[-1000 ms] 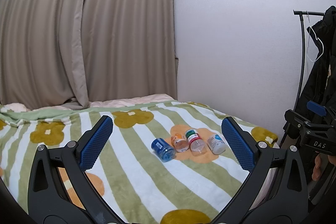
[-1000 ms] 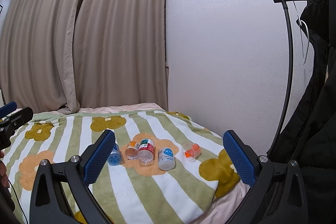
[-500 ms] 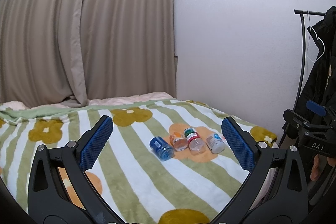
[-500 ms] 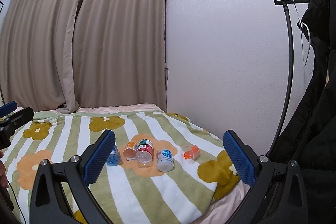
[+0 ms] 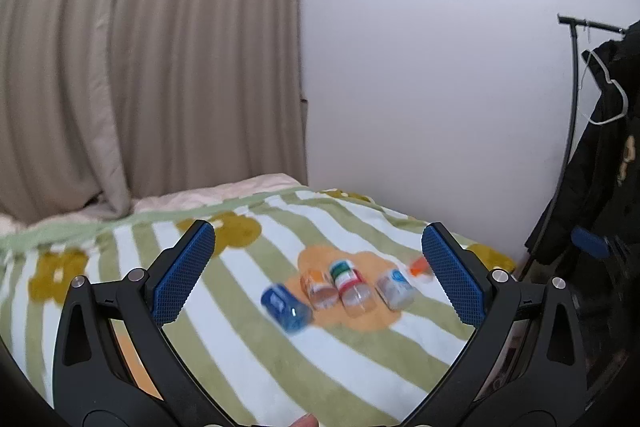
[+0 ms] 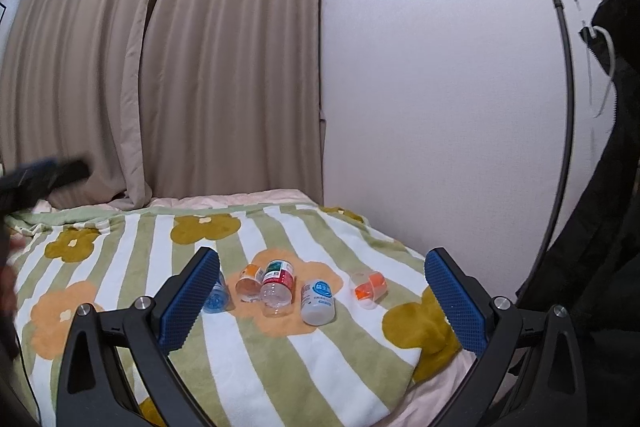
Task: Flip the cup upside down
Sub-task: 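Reach the left gripper down and close it on the orange juice bottle, then lift the orange bottle with the left gripper and carry it toward the right tool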
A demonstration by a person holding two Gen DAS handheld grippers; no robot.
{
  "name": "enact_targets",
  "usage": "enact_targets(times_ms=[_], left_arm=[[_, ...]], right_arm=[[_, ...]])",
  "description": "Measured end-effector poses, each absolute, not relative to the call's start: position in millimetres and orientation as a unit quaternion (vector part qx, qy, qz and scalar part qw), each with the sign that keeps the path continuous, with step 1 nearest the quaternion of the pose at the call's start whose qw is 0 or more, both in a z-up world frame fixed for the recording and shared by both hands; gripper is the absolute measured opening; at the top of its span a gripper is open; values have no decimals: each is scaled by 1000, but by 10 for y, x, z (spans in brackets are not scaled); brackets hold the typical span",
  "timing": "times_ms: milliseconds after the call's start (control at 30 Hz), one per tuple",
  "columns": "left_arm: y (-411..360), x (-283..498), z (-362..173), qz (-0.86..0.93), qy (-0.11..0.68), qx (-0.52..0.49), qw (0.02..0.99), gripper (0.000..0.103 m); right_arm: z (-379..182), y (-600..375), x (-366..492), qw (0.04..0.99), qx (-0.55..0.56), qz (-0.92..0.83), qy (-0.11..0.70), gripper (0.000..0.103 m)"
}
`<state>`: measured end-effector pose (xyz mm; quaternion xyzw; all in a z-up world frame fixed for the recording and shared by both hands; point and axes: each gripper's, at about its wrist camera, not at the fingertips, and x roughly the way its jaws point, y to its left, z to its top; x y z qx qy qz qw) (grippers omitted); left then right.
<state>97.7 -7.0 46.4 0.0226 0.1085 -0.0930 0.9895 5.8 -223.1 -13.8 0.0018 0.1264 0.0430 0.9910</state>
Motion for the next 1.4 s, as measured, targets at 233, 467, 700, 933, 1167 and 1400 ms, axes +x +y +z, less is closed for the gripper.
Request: enact_targets(times_ms=[233,467,700,933,1167,1400], left_arm=[[-289,2605,382,-117,286,55,950,103],[-411,3981,-614,-96,485,63,867,103],[-286,4747,-1503,-73,595,5,801,100],[-378,4986,-1974,-76,645,14,760,98],[-401,5076,-2272,-87,678,-28,730,73],[-314,4975,-2186,-105,665,-65,737,56]], right_arm=[[-404,-2115,487,985,-3,78,151,103],[-796,-1888,917,978,-7,127,167,103],[-1171,-1754,1217,969,12,158,189,103],[-1432,-1634,1379,962,18,179,205,103],[-1539,-1529,1424,957,23,195,212,103],[-1501,-1495,1358,956,22,199,216,103]])
